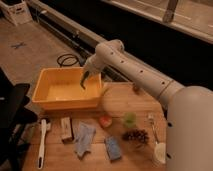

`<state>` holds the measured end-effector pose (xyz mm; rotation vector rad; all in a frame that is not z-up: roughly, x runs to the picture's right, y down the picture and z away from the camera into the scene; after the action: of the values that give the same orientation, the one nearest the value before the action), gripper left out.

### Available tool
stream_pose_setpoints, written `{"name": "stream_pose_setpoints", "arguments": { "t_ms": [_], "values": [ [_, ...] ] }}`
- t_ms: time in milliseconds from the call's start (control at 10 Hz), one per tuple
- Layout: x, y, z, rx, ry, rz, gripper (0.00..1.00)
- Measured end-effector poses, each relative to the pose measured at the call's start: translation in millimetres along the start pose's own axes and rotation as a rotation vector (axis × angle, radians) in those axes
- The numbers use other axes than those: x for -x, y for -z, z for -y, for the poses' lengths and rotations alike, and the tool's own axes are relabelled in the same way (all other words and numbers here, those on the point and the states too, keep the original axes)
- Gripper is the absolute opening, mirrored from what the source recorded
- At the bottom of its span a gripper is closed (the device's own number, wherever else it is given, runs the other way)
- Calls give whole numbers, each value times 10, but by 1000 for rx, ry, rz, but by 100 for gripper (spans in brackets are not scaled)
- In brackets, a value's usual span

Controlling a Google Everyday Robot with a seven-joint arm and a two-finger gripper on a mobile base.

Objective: Place pepper in tray

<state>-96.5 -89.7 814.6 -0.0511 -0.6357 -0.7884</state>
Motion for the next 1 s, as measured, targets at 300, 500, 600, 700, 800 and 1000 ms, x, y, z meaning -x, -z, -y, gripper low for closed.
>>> {"name": "stream_pose_setpoints", "arguments": {
  "t_ms": [300,500,600,700,800,1000],
  "values": [
    [-90,-382,188,14,28,27,0],
    [-142,-569,165,24,22,47,0],
    [-116,-674,150,30,18,64,0],
    [-77,-756,147,37,13,82,0],
    [-53,-815,114,46,8,96,0],
    [33,-1013,-19,72,-6,141,5]
  ]
}}
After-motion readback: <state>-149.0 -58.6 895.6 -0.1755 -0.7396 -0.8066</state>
